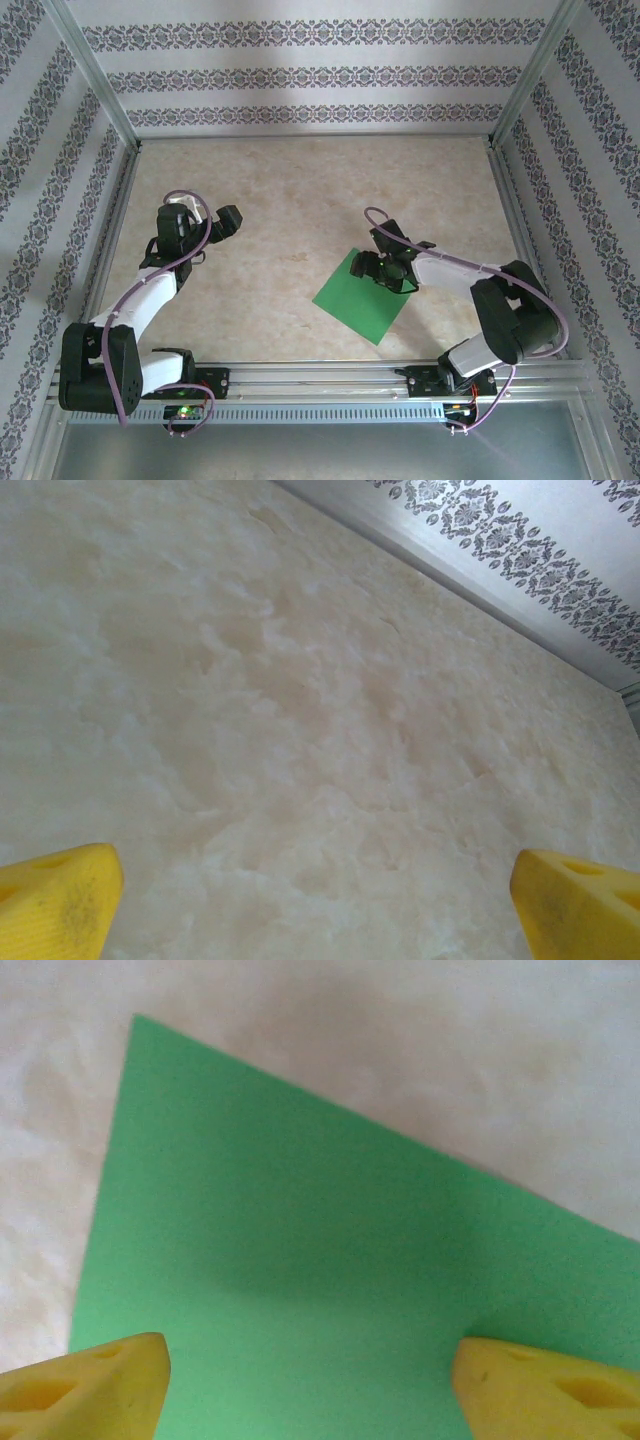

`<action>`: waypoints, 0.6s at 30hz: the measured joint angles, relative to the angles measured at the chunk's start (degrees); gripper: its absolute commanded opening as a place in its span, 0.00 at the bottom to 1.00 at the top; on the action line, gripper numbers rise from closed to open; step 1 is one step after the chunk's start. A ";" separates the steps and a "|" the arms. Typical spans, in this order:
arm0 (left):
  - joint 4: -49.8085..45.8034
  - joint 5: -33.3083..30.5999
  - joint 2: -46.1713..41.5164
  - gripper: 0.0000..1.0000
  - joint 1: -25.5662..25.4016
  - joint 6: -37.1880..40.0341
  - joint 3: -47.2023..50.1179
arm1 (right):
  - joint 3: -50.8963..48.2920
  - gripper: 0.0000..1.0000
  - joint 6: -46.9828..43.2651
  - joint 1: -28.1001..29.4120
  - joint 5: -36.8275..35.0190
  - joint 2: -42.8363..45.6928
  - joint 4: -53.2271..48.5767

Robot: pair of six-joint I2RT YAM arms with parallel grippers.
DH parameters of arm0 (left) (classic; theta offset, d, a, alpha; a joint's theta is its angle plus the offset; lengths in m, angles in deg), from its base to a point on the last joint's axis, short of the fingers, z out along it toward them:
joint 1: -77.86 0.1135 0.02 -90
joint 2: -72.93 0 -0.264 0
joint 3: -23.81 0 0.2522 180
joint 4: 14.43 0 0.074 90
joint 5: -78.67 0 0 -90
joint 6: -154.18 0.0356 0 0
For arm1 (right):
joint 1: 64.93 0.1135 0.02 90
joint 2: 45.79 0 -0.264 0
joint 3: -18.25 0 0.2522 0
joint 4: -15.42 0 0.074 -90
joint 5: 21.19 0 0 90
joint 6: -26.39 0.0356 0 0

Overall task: Fold a paper plane with a square sheet of paper (pick it up from the middle)
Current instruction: Move the square sheet of paper to the center of the table.

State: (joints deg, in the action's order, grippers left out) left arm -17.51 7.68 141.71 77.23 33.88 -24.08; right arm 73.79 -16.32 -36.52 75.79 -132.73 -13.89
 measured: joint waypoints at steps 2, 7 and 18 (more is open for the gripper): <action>-0.02 0.09 0.00 1.00 0.00 0.00 -0.02 | 1.31 0.79 0.39 0.13 -0.02 -1.68 2.51; -1.09 0.07 0.26 1.00 0.00 0.04 -0.37 | 7.69 0.78 -1.14 0.66 1.33 -8.83 5.40; -8.17 1.97 1.42 1.00 0.00 0.26 -3.85 | 34.42 0.73 -14.99 8.11 12.11 -30.49 4.81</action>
State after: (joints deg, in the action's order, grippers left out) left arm -25.69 9.64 143.13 77.23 34.14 -27.93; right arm 108.22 -31.32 -28.41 87.90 -163.22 -9.09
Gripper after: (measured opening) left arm 0.996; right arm 0.743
